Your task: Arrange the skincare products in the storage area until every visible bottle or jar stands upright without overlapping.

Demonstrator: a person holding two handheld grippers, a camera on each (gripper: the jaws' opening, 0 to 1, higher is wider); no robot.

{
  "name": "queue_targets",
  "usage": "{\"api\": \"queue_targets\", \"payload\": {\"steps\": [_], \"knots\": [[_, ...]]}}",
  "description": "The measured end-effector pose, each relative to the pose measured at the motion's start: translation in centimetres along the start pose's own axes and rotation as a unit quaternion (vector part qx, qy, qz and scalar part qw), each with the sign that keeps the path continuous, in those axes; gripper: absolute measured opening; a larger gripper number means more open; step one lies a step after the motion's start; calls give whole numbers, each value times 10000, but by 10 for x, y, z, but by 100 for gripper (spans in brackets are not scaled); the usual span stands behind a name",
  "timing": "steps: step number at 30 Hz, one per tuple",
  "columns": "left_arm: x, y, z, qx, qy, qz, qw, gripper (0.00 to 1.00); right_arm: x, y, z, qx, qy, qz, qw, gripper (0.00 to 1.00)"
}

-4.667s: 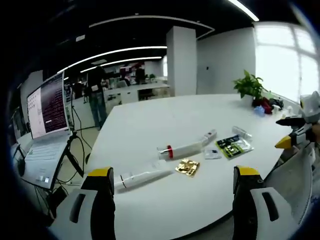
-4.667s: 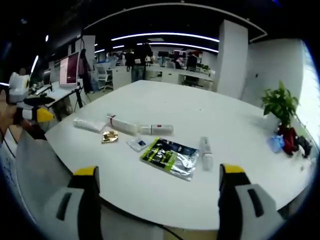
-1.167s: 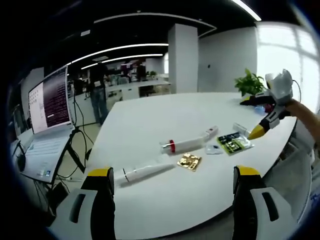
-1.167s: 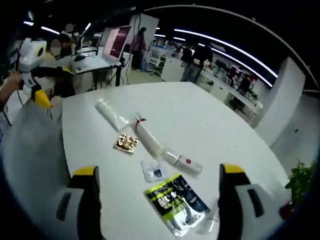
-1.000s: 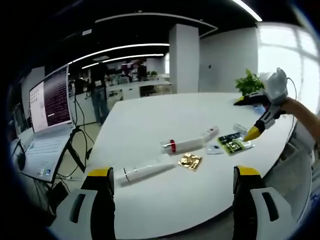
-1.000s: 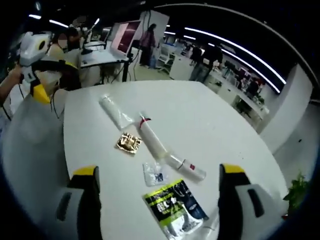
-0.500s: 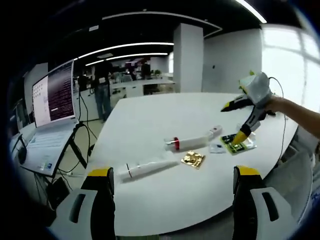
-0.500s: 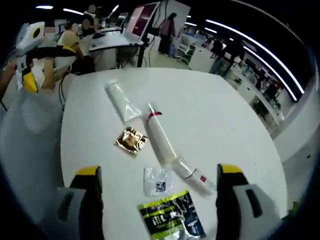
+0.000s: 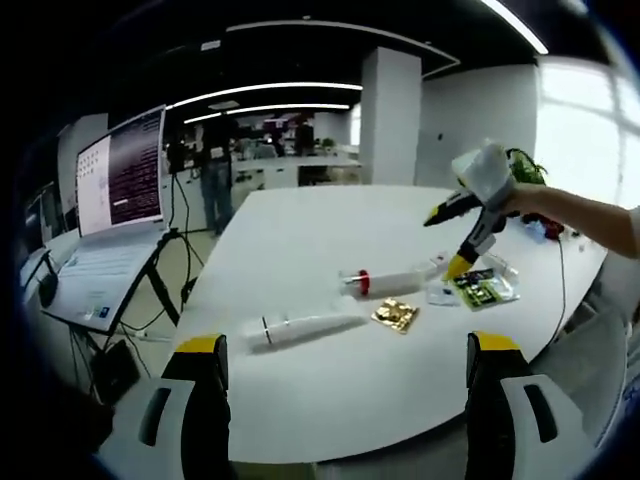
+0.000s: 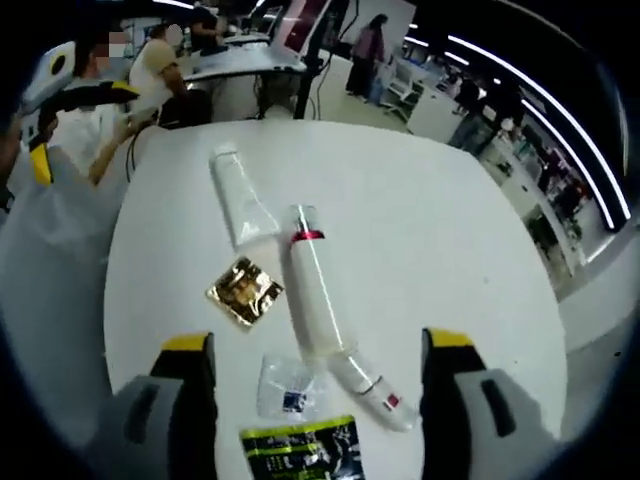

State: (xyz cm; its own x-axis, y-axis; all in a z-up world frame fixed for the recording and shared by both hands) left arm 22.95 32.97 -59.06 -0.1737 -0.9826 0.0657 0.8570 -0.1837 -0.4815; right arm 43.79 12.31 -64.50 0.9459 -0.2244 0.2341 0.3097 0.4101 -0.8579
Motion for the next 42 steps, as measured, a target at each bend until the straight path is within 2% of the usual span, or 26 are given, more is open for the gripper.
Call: {"api": "queue_targets", "payload": {"steps": [6, 16, 19, 23, 29, 42], "knots": [[-5, -1, -3, -32, -78, 66, 9999, 97, 4, 19, 6, -210, -186, 185, 9994, 71], [-15, 0, -5, -90, -164, 167, 9997, 97, 11, 52, 19, -486, -235, 522, 9972, 39], [-18, 0, -5, -95, -178, 204, 9996, 97, 6, 57, 20, -519, -210, 602, 9966, 34], [-21, 1, -5, -115, -204, 237, 9994, 97, 1, 68, 19, -647, -220, 814, 9943, 33], [-26, 2, -10, -182, -251, 270, 9992, 97, 0, 85, 18, -806, -320, 868, 9924, 32], [-32, 3, -10, -252, -227, 316, 9989, 96, 1, 104, 15, -1048, -478, 1066, 9876, 30]]}}
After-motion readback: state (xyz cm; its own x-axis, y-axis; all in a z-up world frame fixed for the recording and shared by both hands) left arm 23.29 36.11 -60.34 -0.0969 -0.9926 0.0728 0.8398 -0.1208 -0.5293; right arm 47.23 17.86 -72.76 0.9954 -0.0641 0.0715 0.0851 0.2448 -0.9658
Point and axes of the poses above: the point that each gripper's makers call its tool centre point, and the gripper's own axes: y roughly forward along the fingers, x roughly to its right, z roughly out of its top, the point moved 3 cm from there along -y, roughly backward along the fingers, and after that the axes turned 3 degrees about -x, right-handed, at the moved point
